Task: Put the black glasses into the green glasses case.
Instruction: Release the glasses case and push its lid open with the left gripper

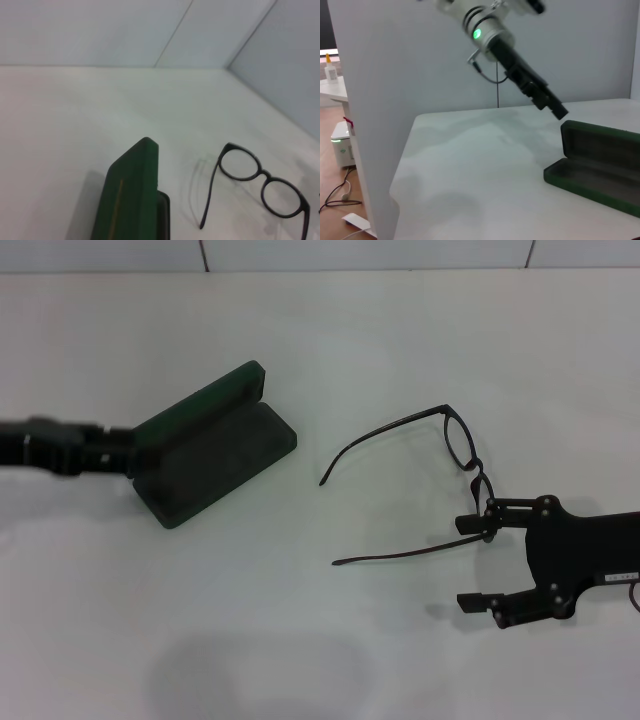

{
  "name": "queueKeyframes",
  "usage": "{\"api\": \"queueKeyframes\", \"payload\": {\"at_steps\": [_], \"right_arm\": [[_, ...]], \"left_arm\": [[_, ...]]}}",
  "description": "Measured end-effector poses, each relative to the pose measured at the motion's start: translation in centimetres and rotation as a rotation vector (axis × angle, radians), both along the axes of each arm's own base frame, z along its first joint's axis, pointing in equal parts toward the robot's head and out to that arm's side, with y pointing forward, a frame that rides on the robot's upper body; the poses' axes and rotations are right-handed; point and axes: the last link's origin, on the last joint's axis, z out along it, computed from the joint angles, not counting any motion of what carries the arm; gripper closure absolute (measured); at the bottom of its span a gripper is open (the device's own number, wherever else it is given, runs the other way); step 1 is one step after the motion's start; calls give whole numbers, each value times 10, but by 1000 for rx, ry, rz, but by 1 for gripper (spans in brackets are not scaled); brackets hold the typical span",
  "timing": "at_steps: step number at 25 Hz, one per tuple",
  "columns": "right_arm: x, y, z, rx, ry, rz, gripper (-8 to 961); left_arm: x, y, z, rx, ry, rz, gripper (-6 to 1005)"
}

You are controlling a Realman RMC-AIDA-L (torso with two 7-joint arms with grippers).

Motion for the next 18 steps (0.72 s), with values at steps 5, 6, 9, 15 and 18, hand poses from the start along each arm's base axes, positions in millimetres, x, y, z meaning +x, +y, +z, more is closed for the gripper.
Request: {"api": "queueKeyframes", "payload": {"at_steps": [5,6,9,15,18], "right_arm": [[0,-1,-1,-7,-2,2,130],[-1,-1,-2,-8,-2,4,130],[-3,0,-3,-10,0,10,130],[-9,1,-8,-3,-7,34,130],[-9,1,-9,-2,-9,33,130]], "left_arm": [[34,34,17,8,117,-46,240],[40,40,20,9,145,-53,241],[57,56,21,-10,235,-61,245],[85,87,5,-61,447,-58,246],[103,98,-17,-88,567,-92,246]]}}
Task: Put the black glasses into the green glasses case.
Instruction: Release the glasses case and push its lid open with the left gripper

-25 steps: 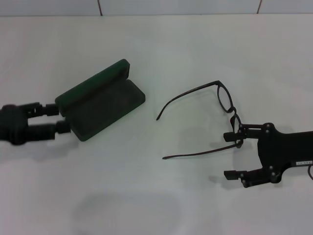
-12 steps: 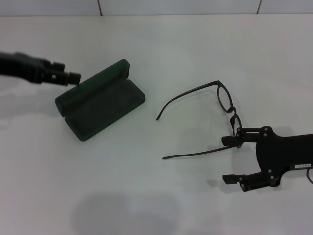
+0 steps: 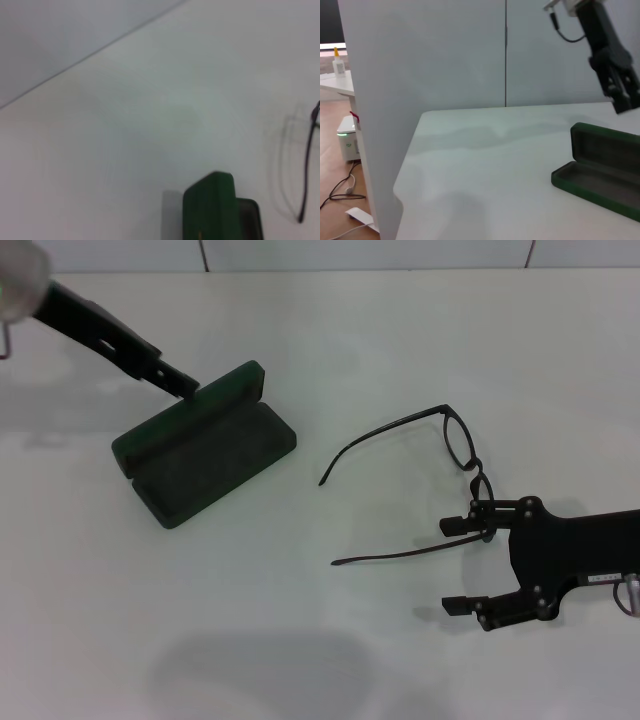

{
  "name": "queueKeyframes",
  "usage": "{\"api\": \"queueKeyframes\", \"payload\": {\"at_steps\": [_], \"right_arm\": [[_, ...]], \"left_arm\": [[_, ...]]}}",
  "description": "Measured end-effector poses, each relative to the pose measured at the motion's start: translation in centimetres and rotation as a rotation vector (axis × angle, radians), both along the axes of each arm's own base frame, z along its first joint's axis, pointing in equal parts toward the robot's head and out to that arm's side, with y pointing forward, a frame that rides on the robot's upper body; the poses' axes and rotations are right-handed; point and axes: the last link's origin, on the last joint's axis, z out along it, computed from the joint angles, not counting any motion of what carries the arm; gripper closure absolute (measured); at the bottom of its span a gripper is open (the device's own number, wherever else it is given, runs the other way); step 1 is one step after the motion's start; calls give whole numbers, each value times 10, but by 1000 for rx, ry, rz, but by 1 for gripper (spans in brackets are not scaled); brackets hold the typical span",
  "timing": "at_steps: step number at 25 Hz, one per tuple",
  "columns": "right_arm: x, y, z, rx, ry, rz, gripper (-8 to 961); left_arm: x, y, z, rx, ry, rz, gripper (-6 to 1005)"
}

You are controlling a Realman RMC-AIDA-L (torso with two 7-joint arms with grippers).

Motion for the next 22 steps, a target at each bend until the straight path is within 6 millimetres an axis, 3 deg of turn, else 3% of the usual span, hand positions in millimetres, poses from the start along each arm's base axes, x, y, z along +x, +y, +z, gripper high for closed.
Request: {"api": "queueKeyframes", "payload": {"at_steps": [9,16,22], "right_arm": [[2,-1,-1,-3,-1,-10,130],[4,-1,-2,-1,-13,-13,130],[8,-3,-3,5,-16,-28,131]], "left_arm": [[-1,5,-30,-16,140,-1,245],[-4,2,-37,-32,178,-4,245],[6,5,-36,-14,176,-41,264]]}}
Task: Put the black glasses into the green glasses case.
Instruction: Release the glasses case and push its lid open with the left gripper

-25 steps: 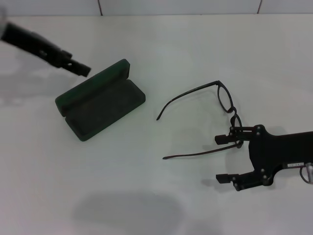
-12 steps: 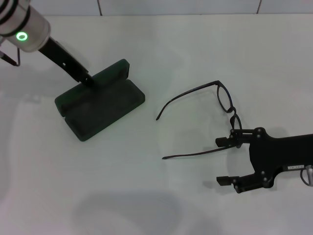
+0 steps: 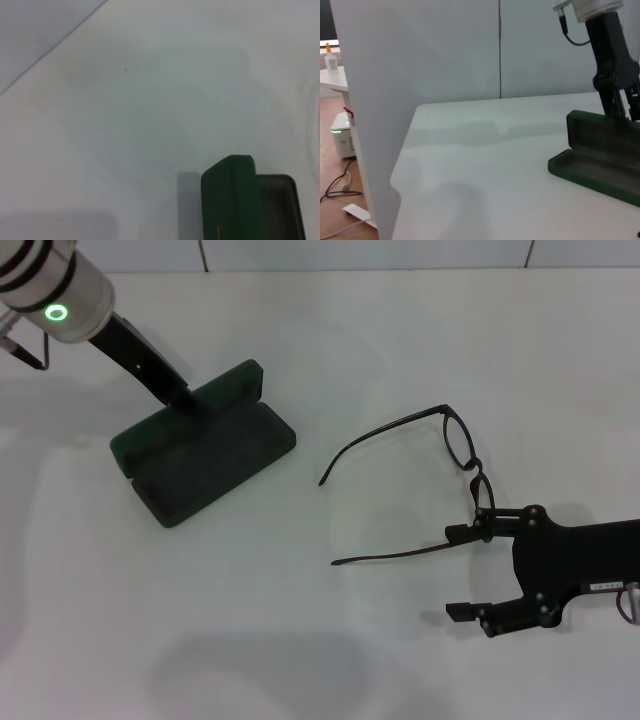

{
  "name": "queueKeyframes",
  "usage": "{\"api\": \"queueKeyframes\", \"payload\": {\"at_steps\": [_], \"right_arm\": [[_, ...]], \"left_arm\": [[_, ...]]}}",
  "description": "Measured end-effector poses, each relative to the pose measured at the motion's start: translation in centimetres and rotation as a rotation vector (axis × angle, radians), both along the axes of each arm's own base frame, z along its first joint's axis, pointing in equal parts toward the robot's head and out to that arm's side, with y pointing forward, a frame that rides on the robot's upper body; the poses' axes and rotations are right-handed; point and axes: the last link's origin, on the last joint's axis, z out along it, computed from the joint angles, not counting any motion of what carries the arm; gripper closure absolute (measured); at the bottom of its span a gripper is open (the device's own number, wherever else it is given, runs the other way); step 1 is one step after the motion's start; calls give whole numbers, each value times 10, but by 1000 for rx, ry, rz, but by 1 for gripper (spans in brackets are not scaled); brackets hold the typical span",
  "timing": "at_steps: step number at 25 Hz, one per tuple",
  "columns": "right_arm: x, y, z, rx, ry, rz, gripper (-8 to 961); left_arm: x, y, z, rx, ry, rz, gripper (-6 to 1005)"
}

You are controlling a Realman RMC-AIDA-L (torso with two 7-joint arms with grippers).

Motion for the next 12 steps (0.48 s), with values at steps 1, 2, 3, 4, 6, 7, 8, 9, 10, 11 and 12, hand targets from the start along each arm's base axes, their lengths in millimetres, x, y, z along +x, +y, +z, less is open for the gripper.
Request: {"api": "queueKeyframes", "payload": {"at_steps": [1,2,3,4,6,7,8,9,10,11,12], "right_arm": [[0,0,0,1,-1,0,131],[0,0,0,2,-2,-1,131],[0,0,0,2,-3,-1,131],[1,0,0,2,-5,-1,131],[1,0,-1,3,-7,-2,130],[1,1,-1,4,-9,-2,130],[1,1,-1,4,-9,-3,130],[1,1,-1,5,-10,-3,130],[1,1,-2,6,-12,-3,130],[1,1,-2,6,-13,-4,130],[1,1,-2,7,-14,-4,130]], "left_arm": [[0,0,1,4,2,-6,273],[0,-1,0,1,7,-11,282],[0,-1,0,-5,14,-16,291],[0,-2,-1,-10,20,-19,300],[0,-2,-3,-16,26,-22,411],[0,-3,-3,-18,26,-23,466],[0,-3,-4,-19,26,-24,522],[0,-3,-4,-21,26,-24,577],[0,-3,-4,-21,26,-25,611],[0,-3,-4,-22,26,-25,644],[0,-3,-4,-24,26,-25,677]]}}
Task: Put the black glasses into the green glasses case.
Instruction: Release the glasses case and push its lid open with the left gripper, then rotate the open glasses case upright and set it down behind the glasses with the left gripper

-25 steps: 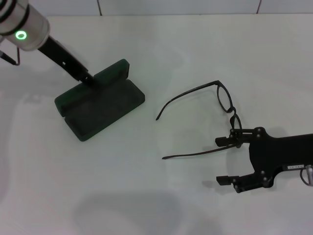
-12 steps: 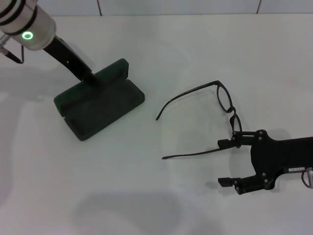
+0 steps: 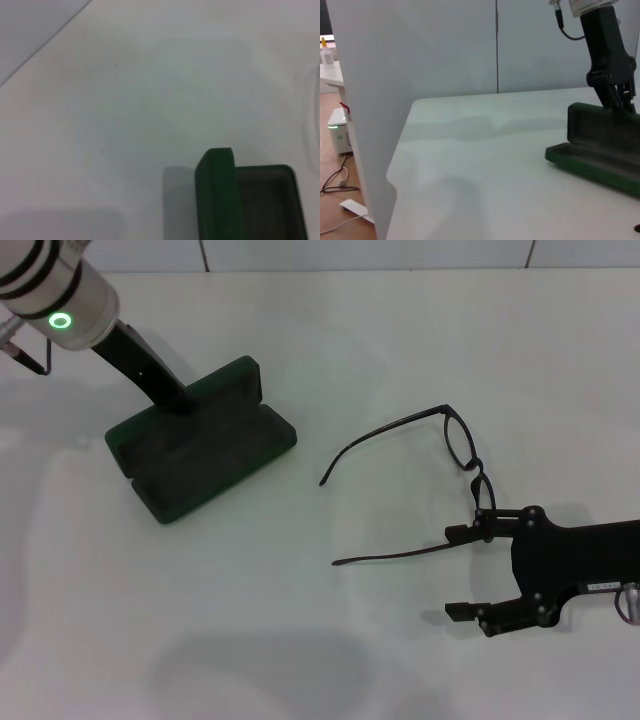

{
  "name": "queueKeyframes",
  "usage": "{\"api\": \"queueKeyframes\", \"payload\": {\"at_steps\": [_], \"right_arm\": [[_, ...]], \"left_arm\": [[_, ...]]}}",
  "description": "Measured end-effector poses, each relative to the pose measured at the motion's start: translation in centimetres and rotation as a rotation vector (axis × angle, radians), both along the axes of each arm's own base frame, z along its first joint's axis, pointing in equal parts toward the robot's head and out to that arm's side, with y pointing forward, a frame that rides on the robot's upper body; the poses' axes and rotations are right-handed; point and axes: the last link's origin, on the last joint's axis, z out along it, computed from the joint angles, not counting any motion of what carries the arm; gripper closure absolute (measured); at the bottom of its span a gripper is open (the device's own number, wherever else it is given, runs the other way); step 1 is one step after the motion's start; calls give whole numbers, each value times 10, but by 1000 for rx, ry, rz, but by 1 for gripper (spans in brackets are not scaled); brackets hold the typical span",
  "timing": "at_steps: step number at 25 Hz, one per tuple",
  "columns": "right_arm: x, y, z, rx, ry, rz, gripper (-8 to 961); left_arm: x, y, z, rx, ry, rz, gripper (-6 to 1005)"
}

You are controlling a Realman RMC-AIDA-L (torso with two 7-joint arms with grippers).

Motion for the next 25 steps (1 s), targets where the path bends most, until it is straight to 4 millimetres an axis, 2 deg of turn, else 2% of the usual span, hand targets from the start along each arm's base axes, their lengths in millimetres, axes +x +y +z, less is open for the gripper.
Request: {"api": "queueKeyframes", "payload": {"at_steps": [3,8,15,25], "right_arm": [[0,0,0,1,0,-1,130],[0,0,0,3,1,-1,131],[1,-1,0,6,1,-5,131],[4,-3,-1,7,1,-10,130]], "left_arm": [[1,0,0,-1,1,-3,778],[3,-1,1,-29,2,-58,802],[20,-4,3,-90,-8,-323,801],[33,6,-10,-61,57,-414,799]]}}
